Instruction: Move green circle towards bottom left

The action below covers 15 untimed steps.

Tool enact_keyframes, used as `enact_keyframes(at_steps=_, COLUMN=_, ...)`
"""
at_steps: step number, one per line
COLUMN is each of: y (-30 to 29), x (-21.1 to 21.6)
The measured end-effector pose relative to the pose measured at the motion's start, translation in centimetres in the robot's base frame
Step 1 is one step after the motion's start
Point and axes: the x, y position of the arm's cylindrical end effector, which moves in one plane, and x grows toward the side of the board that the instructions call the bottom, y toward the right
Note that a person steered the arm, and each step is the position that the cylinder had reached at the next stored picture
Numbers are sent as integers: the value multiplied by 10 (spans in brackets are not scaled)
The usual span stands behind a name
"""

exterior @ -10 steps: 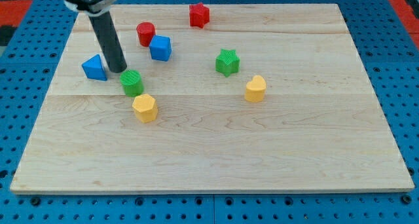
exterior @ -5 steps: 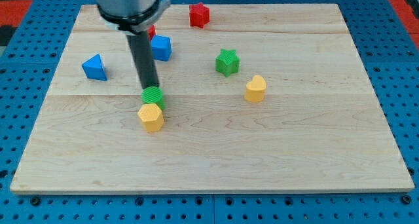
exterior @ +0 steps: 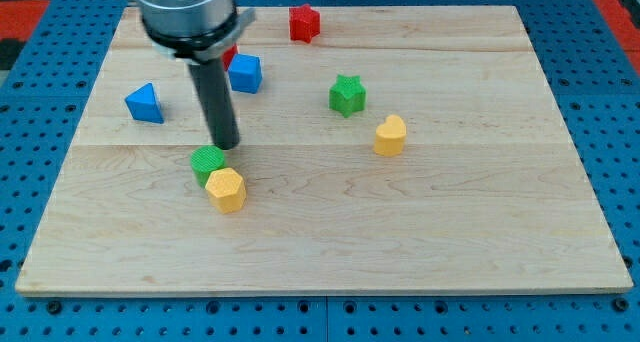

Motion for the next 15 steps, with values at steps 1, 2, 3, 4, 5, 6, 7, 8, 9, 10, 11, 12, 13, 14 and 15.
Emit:
enact_keyframes(at_steps=1, y=30, x=5)
enact_keyframes(at_steps=2, y=6, x=29)
enact_keyframes(at_steps=3, y=-20, x=43)
enact_keyframes(at_steps=4, y=-32, x=38)
enact_keyframes(at_steps=5, y=-55, x=27)
enact_keyframes(at_steps=6, y=-94, x=24)
enact_keyframes(at_steps=7, y=-136, x=24)
enact_keyframes(at_steps=8, y=-152, x=24)
enact_keyframes(at_steps=9, y=-130, x=24)
enact_keyframes(at_steps=10, y=-124, x=29)
enact_keyframes(at_steps=11, y=-162, x=53)
enact_keyframes(at_steps=12, y=-187, x=68)
enact_keyframes(at_steps=13, y=-189, x=77)
enact_keyframes(at_steps=14, y=-192, x=59)
enact_keyframes(at_steps=15, y=-192, x=47)
